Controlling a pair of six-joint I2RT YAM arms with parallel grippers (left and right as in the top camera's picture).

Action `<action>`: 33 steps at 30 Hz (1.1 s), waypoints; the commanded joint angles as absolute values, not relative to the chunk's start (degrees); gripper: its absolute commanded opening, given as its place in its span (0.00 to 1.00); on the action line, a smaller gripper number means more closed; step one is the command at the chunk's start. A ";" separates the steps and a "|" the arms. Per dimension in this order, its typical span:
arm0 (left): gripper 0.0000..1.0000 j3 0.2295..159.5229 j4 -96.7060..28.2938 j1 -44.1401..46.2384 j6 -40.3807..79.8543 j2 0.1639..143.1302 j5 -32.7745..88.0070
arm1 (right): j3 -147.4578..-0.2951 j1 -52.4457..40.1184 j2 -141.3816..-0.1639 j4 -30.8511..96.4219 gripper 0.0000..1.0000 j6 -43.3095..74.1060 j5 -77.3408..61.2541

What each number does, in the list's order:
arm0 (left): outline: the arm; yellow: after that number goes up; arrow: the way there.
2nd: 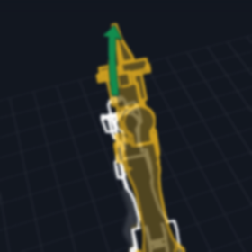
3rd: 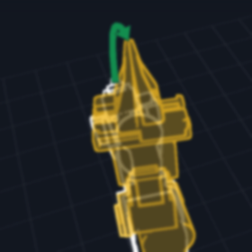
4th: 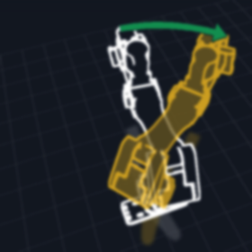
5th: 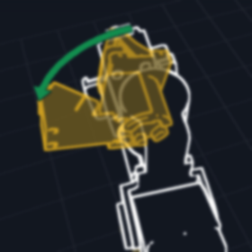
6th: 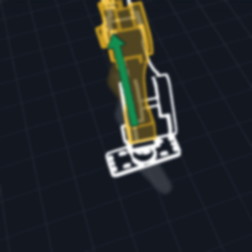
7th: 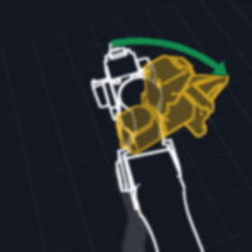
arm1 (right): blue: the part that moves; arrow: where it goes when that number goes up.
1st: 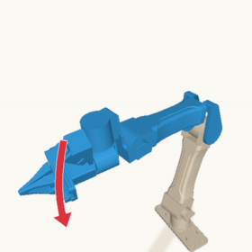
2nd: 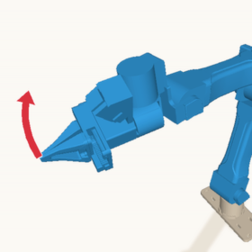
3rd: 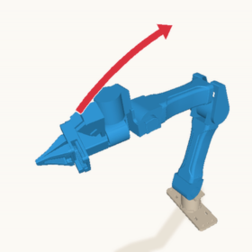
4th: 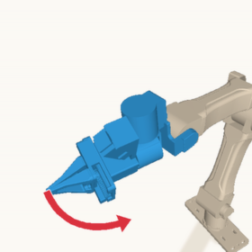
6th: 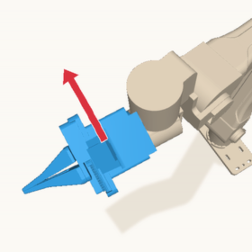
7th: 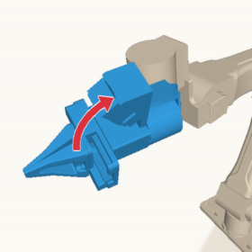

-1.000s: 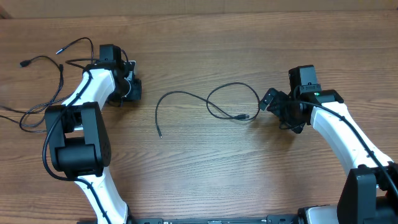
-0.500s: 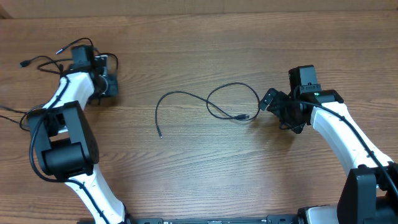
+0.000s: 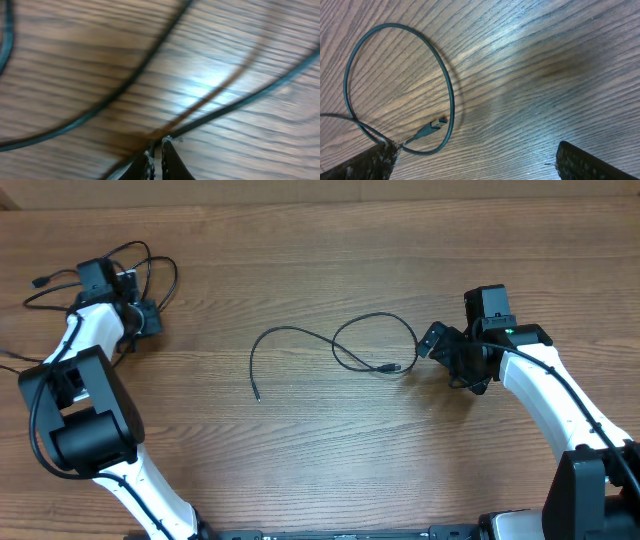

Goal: Untangle cables

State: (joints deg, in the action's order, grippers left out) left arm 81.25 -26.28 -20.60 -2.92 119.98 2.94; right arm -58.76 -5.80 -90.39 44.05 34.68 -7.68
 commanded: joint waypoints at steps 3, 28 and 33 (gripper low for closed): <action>0.11 81.03 -26.09 -23.90 1.02 122.02 2.57 | -59.86 -5.76 -89.80 43.75 1.00 34.48 -8.01; 0.04 88.18 -37.50 -26.35 4.67 115.81 41.21 | -59.86 -5.76 -89.80 43.75 1.00 34.48 -8.01; 0.07 88.18 -44.82 -24.93 5.34 113.89 49.63 | -59.86 -5.76 -89.80 43.75 1.00 34.48 -8.01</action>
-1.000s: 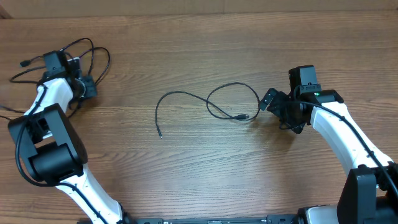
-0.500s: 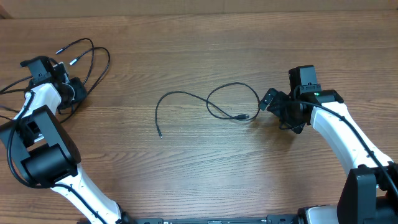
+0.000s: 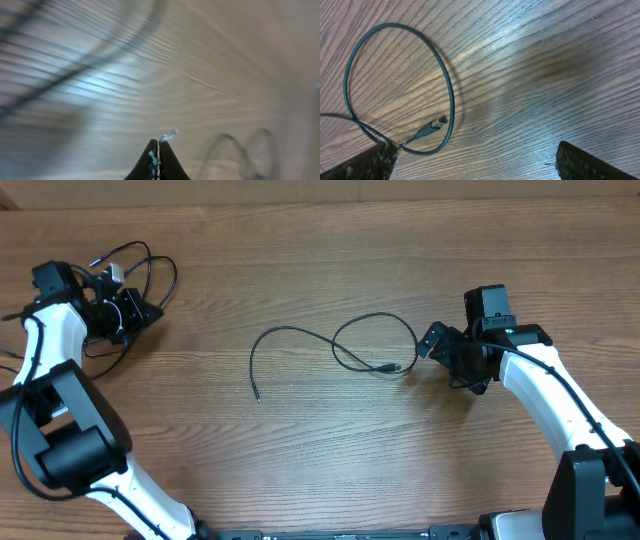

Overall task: Untangle cables
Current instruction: 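Bring the open left gripper back toward the center cables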

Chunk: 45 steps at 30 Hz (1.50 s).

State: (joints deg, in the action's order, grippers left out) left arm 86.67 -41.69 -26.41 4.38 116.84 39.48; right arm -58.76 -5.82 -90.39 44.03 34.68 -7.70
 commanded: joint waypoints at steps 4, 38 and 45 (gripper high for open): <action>0.17 87.24 -49.98 -21.76 4.86 113.99 47.11 | -59.86 -5.76 -89.80 43.75 1.00 34.48 -8.01; 0.31 71.00 -45.58 8.51 13.34 113.99 11.57 | -59.86 -5.76 -89.80 43.75 1.00 34.48 -8.01; 0.37 71.79 -48.58 8.71 13.21 113.21 19.55 | -59.86 -5.76 -89.80 43.75 1.00 34.48 -8.01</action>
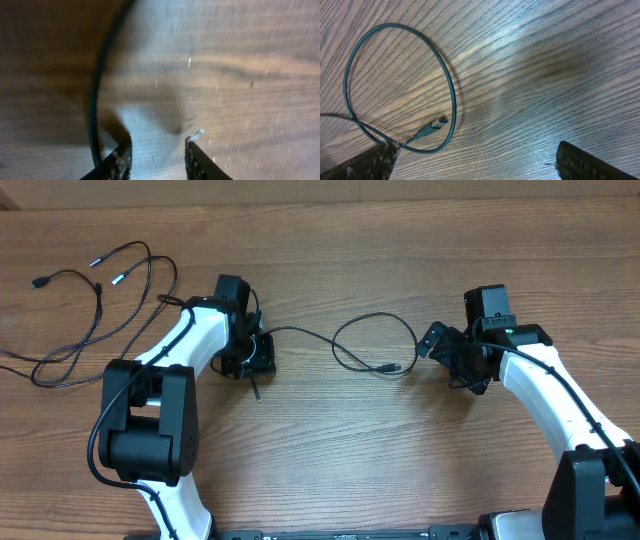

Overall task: Untangle cables
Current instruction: 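Bring the open left gripper back toward the center cables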

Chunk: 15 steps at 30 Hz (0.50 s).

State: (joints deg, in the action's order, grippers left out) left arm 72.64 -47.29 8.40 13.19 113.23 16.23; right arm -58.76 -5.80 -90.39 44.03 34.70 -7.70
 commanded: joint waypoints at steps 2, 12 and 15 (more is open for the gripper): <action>0.38 71.85 -48.58 8.97 13.32 112.31 20.36 | -59.86 -5.76 -89.80 43.75 1.00 34.48 -8.01; 0.40 71.83 -45.47 16.05 14.11 110.93 23.42 | -59.86 -5.76 -89.80 43.75 1.00 34.48 -8.01; 0.43 71.83 -43.18 18.90 14.20 110.93 23.44 | -59.86 -5.76 -89.80 43.75 1.00 34.46 -8.01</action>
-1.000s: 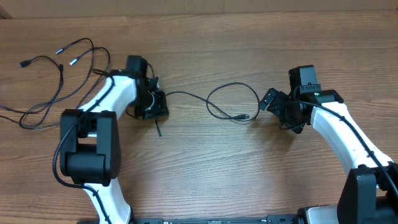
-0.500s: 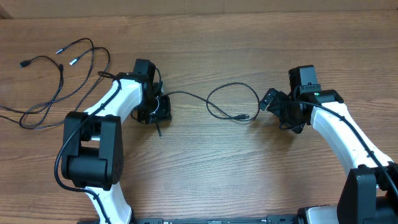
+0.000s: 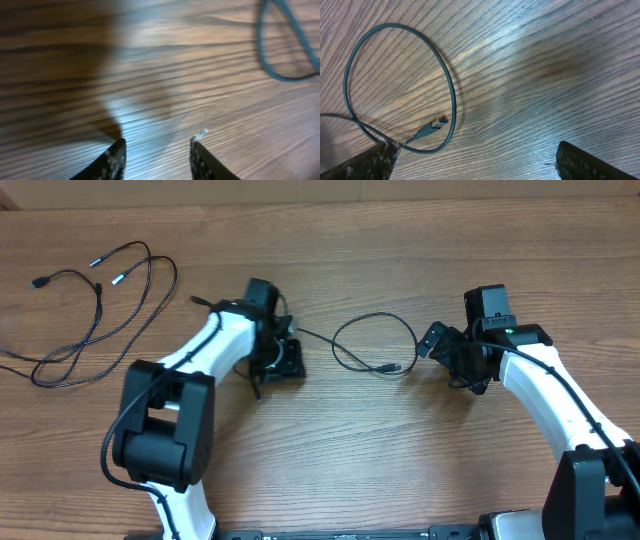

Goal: Untangle cables

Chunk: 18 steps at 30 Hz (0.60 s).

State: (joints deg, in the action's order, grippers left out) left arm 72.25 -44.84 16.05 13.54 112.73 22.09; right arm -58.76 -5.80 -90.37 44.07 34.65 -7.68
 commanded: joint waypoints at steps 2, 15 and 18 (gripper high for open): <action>0.48 71.83 -41.43 20.60 14.90 110.93 23.70 | -59.86 -5.76 -89.80 43.75 1.00 34.48 -7.99; 0.13 71.83 -42.52 24.60 16.36 110.93 24.05 | -59.86 -5.76 -89.80 42.24 1.00 36.21 -12.12; 0.24 71.70 -43.57 24.80 16.34 110.93 24.01 | -59.86 -5.76 -89.80 40.95 0.70 36.21 -14.74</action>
State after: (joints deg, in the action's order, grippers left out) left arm 72.23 -42.85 24.40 16.19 112.73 23.03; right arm -58.76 -5.80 -90.39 42.44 35.86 -10.81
